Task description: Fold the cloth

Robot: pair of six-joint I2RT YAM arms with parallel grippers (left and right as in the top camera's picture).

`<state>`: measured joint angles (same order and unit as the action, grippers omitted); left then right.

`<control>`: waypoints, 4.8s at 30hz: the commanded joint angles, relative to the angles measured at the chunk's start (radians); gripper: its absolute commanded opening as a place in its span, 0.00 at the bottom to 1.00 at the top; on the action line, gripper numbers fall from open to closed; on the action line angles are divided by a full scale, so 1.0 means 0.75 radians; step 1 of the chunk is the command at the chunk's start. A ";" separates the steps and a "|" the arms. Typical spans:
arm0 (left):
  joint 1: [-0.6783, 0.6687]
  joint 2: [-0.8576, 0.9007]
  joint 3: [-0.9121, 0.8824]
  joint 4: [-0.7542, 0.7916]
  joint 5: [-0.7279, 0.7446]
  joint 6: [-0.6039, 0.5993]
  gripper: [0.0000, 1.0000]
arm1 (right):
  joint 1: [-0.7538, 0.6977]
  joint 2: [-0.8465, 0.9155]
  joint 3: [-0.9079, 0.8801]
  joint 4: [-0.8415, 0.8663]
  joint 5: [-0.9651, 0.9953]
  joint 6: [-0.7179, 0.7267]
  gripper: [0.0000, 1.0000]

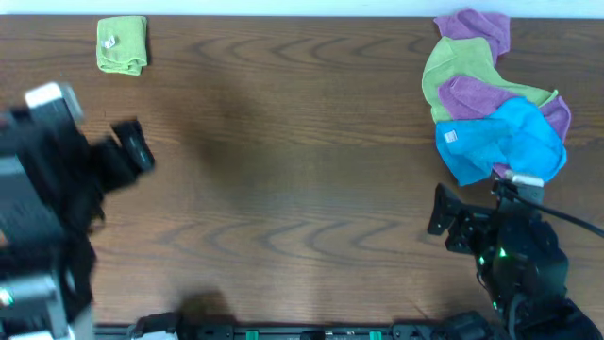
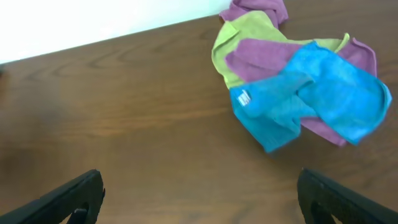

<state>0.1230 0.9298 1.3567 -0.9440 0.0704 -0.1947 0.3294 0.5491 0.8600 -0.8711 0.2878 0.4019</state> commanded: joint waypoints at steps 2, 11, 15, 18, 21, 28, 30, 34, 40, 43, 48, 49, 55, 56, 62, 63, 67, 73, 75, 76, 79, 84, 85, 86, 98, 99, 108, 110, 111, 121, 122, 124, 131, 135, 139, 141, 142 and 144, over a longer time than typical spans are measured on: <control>-0.041 -0.203 -0.367 0.068 -0.070 -0.073 0.96 | -0.004 -0.058 -0.148 0.013 -0.002 0.047 0.99; -0.045 -0.584 -0.773 0.210 -0.017 -0.140 0.96 | 0.063 -0.182 -0.390 0.299 0.007 0.121 0.99; -0.045 -0.588 -0.773 0.231 0.042 -0.173 0.95 | 0.063 -0.182 -0.390 0.317 0.015 0.122 0.99; -0.045 -0.588 -0.773 0.212 0.046 -0.196 0.95 | 0.063 -0.182 -0.390 0.292 0.015 0.122 0.99; -0.045 -0.588 -0.773 0.158 0.044 -0.195 0.95 | 0.063 -0.182 -0.390 0.239 0.014 0.122 0.99; -0.045 -0.588 -0.774 0.026 0.044 -0.195 0.95 | 0.063 -0.182 -0.390 0.107 0.015 0.122 0.99; -0.045 -0.588 -0.774 -0.010 0.044 -0.195 0.95 | 0.063 -0.182 -0.390 0.069 0.015 0.122 0.99; -0.044 -0.586 -0.775 -0.007 -0.081 -0.154 0.96 | 0.063 -0.182 -0.390 0.002 0.015 0.122 0.99; -0.050 -0.692 -0.943 0.246 -0.164 0.024 0.95 | 0.063 -0.182 -0.390 -0.057 0.015 0.122 0.99; -0.052 -0.822 -1.095 0.404 -0.087 0.108 0.95 | 0.063 -0.182 -0.390 -0.063 0.015 0.122 0.99; -0.052 -0.948 -1.308 0.593 0.012 0.152 0.95 | 0.063 -0.182 -0.390 -0.063 0.015 0.122 0.99; -0.052 -0.965 -1.342 0.615 0.023 0.152 0.95 | 0.063 -0.182 -0.390 -0.063 0.015 0.122 0.99; -0.052 -1.064 -1.473 0.650 0.036 0.157 0.95 | 0.063 -0.182 -0.390 -0.063 0.015 0.122 0.99; -0.052 -1.084 -1.495 0.653 0.036 0.161 0.95 | 0.063 -0.182 -0.390 -0.063 0.015 0.122 0.99; -0.052 -1.218 -1.601 0.653 0.062 0.160 0.95 | 0.063 -0.182 -0.390 -0.063 0.015 0.122 0.99; -0.052 -1.230 -1.611 0.653 0.073 0.160 0.95 | 0.063 -0.182 -0.390 -0.063 0.014 0.122 0.99; -0.052 -1.235 -1.637 0.657 0.104 0.156 0.95 | 0.063 -0.182 -0.390 -0.063 0.015 0.122 0.99; -0.051 -1.235 -1.637 0.656 0.106 0.156 0.95 | 0.063 -0.182 -0.390 -0.063 0.015 0.122 0.99; -0.051 -1.235 -1.637 0.656 0.106 0.156 0.95 | 0.063 -0.182 -0.390 -0.063 0.015 0.122 0.99; -0.051 -1.235 -1.637 0.656 0.106 0.156 0.95 | 0.063 -0.182 -0.390 -0.063 0.015 0.122 0.99; -0.051 -1.235 -1.637 0.656 0.106 0.156 0.95 | 0.063 -0.182 -0.390 -0.063 0.015 0.122 0.99; -0.051 -1.235 -1.637 0.656 0.106 0.156 0.95 | 0.063 -0.182 -0.390 -0.063 0.015 0.122 0.99; -0.051 -1.235 -1.637 0.656 0.106 0.156 0.95 | 0.063 -0.182 -0.390 -0.063 0.015 0.122 0.99; -0.051 -1.235 -1.637 0.656 0.106 0.156 0.95 | 0.063 -0.182 -0.390 -0.063 0.015 0.122 0.99; -0.051 -1.235 -1.637 0.656 0.106 0.156 0.95 | -0.140 -0.264 -0.456 -0.001 0.053 -0.266 0.99; -0.051 -1.235 -1.637 0.656 0.106 0.156 0.95 | -0.170 -0.292 -0.484 0.017 0.049 -0.307 0.99; -0.051 -1.235 -1.637 0.656 0.106 0.156 0.95 | -0.273 -0.610 -0.779 0.070 0.049 -0.393 0.99; -0.051 -1.235 -1.637 0.656 0.106 0.156 0.96 | -0.273 -0.668 -0.820 0.070 0.050 -0.394 0.99; -0.051 -1.235 -1.637 0.656 0.106 0.156 0.95 | -0.273 -0.686 -0.833 0.070 0.050 -0.393 0.99; -0.051 -1.235 -1.637 0.656 0.106 0.156 0.95 | -0.271 -0.726 -0.911 0.091 0.050 -0.413 0.99; -0.051 -1.235 -1.637 0.656 0.106 0.156 0.95 | -0.271 -0.726 -0.911 0.091 0.050 -0.414 0.99; -0.051 -1.235 -1.637 0.656 0.106 0.156 0.95 | -0.272 -0.725 -0.911 0.091 0.049 -0.414 0.99; -0.051 -1.235 -1.637 0.656 0.106 0.156 0.95 | -0.272 -0.725 -0.911 0.091 0.050 -0.413 0.99; -0.051 -1.235 -1.637 0.656 0.106 0.156 0.95 | -0.272 -0.725 -0.911 0.091 0.050 -0.414 0.99; -0.051 -1.235 -1.637 0.656 0.106 0.156 0.95 | -0.272 -0.725 -0.911 0.091 0.050 -0.414 0.99; -0.051 -1.235 -1.637 0.656 0.106 0.156 0.95 | -0.272 -0.725 -0.911 0.091 0.049 -0.414 0.99; -0.051 -1.235 -1.637 0.656 0.106 0.156 0.95 | -0.272 -0.725 -0.911 0.091 0.050 -0.414 0.99; -0.051 -1.235 -1.637 0.656 0.106 0.156 0.95 | -0.272 -0.725 -0.911 0.091 0.049 -0.414 0.99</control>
<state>0.0887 0.0109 0.1482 -0.4519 0.1356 -0.0921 0.1329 0.0162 0.1883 -0.8032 0.3138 0.1089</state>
